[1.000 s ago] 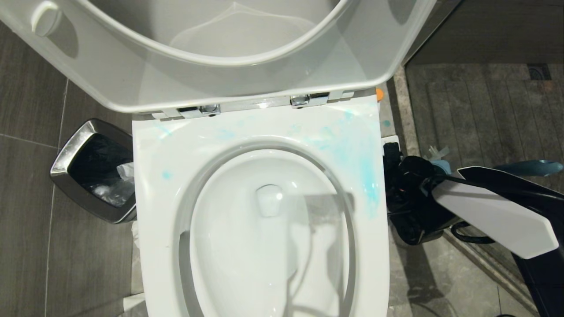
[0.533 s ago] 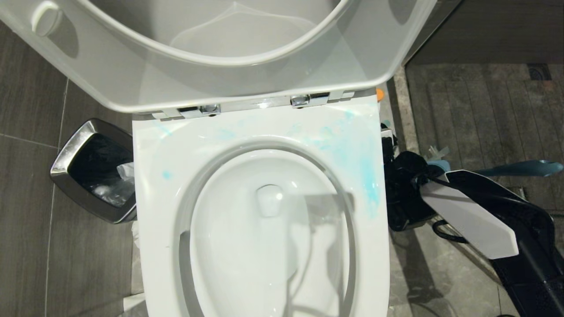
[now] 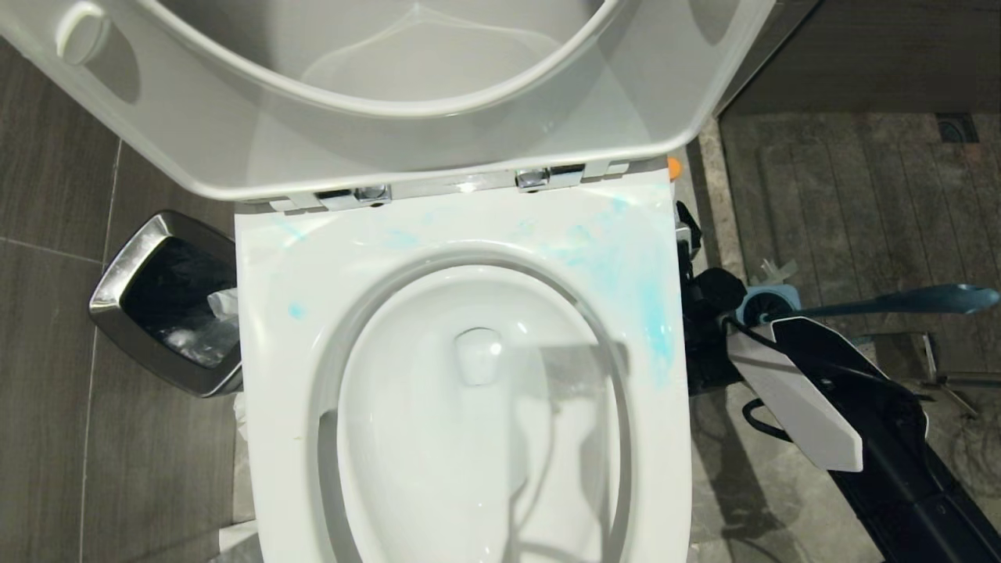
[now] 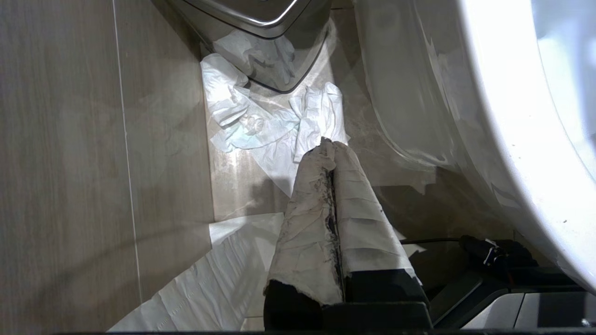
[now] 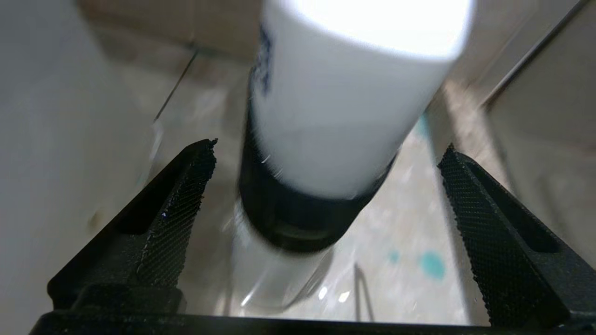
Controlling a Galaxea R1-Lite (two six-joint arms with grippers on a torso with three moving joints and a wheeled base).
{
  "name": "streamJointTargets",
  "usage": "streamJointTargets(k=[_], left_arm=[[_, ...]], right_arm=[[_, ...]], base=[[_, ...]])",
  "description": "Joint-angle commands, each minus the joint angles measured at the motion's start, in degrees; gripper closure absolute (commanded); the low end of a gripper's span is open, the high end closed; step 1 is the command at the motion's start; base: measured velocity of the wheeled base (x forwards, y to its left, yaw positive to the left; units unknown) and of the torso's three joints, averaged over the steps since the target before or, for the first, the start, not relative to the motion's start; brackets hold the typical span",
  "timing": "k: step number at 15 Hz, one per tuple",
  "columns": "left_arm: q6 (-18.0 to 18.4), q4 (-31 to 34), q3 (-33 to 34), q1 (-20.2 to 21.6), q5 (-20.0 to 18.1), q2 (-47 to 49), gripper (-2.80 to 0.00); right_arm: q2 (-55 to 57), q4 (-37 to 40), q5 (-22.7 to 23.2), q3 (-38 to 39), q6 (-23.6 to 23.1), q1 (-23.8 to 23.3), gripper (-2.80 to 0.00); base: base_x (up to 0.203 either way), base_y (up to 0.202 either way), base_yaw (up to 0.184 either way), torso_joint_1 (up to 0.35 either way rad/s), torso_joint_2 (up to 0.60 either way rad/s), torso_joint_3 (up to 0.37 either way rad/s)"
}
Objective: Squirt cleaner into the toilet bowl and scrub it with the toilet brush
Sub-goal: Pour in the cleaning agent
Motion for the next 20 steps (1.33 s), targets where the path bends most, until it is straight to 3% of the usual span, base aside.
streamJointTargets(k=[1,4,8,9,20], left_arm=[[0.02,-0.02,0.0,0.01,0.0,0.0,0.0],[0.02,0.02,0.0,0.01,0.0,0.09,0.0],[0.02,-0.02,0.0,0.01,0.0,0.0,0.0],[0.02,-0.02,0.0,0.01,0.0,0.0,0.0],[0.02,-0.02,0.0,0.01,0.0,0.0,0.0]], right_arm=[[2.88,0.18,0.89,-2.85,-0.64,-0.36,-2.8],[2.96,0.44,3.52,-3.11,-1.17,-0.82,-2.8],[3.14,0.35,3.78,-3.2,-1.08,-0.91,-2.8],[3.14,0.29,3.85,-3.2,-1.08,-0.91,0.0],[2.52,-0.48,3.81,-3.11,-0.9,-1.26,0.0]], base=[[0.0,0.0,0.0,0.0,0.0,0.0],[0.0,0.0,0.0,0.0,0.0,0.0],[0.0,0.0,0.0,0.0,0.0,0.0],[0.0,0.0,0.0,0.0,0.0,0.0],[0.0,0.0,0.0,0.0,0.0,0.0]])
